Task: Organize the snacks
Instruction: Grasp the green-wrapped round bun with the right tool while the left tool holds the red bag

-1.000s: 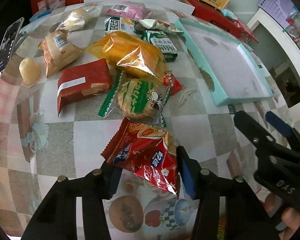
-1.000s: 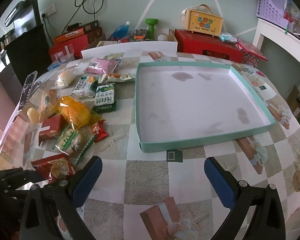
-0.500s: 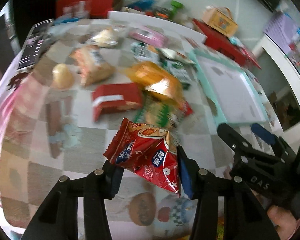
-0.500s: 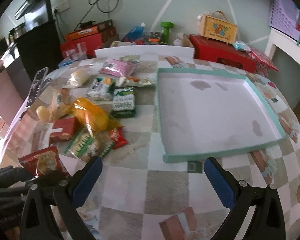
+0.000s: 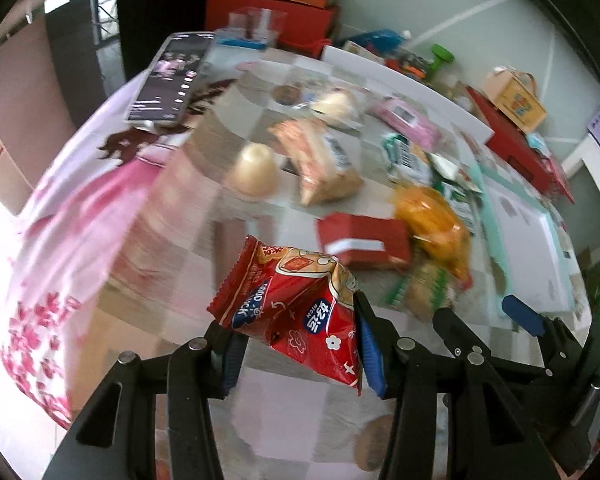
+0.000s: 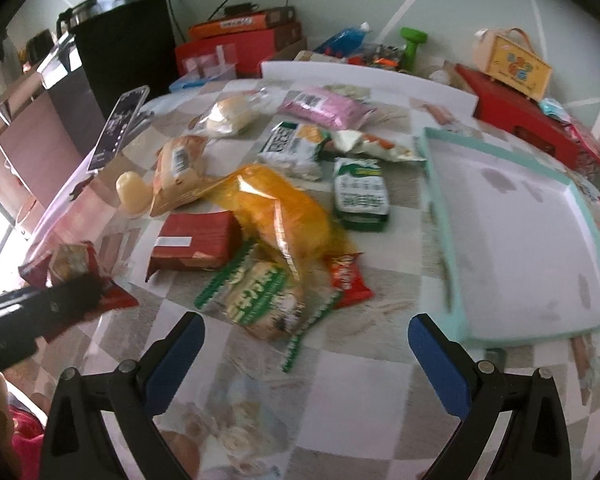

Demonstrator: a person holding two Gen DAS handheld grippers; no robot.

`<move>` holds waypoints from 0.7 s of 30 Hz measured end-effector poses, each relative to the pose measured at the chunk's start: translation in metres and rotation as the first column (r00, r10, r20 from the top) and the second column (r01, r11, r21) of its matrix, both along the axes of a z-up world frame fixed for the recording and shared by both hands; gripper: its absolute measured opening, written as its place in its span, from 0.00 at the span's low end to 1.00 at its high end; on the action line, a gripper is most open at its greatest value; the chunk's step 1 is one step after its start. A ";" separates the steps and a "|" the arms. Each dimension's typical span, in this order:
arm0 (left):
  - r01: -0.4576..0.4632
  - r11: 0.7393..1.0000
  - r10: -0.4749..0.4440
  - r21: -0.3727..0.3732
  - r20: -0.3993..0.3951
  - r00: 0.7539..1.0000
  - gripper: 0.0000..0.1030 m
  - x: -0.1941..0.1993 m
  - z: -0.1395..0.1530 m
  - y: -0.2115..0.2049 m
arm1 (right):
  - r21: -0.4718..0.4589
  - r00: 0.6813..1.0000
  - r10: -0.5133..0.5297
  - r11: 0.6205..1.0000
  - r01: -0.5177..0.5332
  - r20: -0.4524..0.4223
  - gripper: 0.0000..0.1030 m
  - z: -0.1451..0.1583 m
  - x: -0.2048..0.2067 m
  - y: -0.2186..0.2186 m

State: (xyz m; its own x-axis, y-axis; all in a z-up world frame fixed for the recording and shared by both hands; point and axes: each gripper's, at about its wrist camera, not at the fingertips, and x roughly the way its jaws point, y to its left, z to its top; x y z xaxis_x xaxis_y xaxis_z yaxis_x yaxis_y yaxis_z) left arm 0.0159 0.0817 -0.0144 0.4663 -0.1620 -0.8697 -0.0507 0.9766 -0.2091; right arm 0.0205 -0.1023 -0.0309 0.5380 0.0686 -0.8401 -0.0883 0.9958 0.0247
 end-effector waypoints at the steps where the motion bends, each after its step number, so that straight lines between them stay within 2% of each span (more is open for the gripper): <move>1: -0.003 1.000 0.003 0.003 0.002 1.000 0.49 0.001 -0.001 0.002 | -0.005 1.000 0.006 1.000 -0.006 -0.007 1.00 -0.003 0.003 0.005; 11: -0.003 1.000 0.003 0.019 -0.004 1.000 0.49 0.007 -0.008 0.009 | -0.008 0.997 -0.019 1.000 0.018 -0.069 0.97 -0.023 0.030 0.023; 17: 0.004 1.000 -0.003 0.016 -0.016 1.000 0.49 0.009 -0.011 0.008 | -0.019 0.996 -0.044 0.999 0.042 -0.080 0.91 -0.031 0.036 0.027; 21: 0.007 1.000 -0.007 0.022 -0.020 1.000 0.49 0.009 -0.012 0.007 | -0.004 0.995 -0.060 0.998 0.060 -0.079 0.82 -0.028 0.032 0.019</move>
